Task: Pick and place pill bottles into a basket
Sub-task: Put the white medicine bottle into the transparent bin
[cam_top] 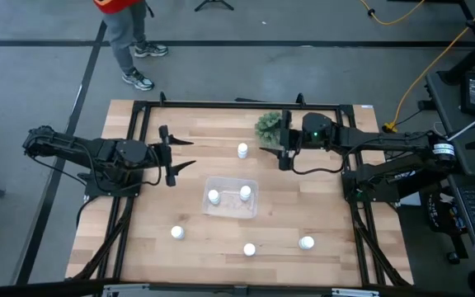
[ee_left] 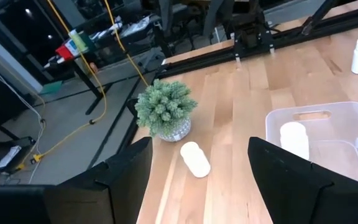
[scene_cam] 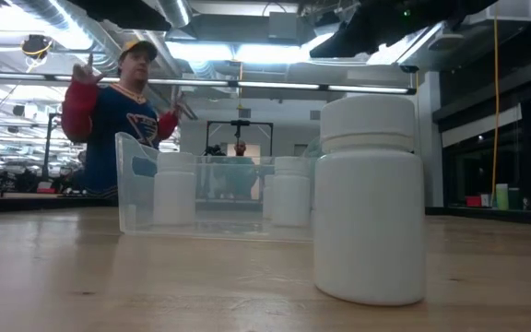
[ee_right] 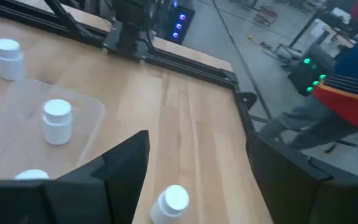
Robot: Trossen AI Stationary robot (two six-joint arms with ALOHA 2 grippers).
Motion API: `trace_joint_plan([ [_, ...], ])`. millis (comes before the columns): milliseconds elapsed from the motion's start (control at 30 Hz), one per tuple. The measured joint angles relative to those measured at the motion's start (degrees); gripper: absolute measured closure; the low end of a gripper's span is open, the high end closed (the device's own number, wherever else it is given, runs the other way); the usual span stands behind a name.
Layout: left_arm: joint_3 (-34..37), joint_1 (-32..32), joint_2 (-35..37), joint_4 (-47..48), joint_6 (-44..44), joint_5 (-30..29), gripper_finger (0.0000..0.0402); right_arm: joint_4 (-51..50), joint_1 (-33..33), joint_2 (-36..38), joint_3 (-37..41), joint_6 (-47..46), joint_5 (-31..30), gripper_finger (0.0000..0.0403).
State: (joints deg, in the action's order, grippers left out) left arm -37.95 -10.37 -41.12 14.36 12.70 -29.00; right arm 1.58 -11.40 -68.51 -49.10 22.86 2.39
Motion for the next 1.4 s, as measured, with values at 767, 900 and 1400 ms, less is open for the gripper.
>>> trace_joint_plan([
  [767,0.0,0.0,-0.8,1.6,-5.1,1.5,0.014,2.9,0.0,0.0,0.0,-6.0,5.8,0.0132],
  [900,0.0,0.0,-0.9,1.5,-14.6,0.6,0.014,4.9,0.0,0.0,-0.2,-12.5,12.0,0.0132],
  [1400,0.0,0.0,-0.9,1.9,-21.3,-6.6,0.014,-35.6,-0.5,-6.5,-28.8,-21.3,1.5,0.0096],
])
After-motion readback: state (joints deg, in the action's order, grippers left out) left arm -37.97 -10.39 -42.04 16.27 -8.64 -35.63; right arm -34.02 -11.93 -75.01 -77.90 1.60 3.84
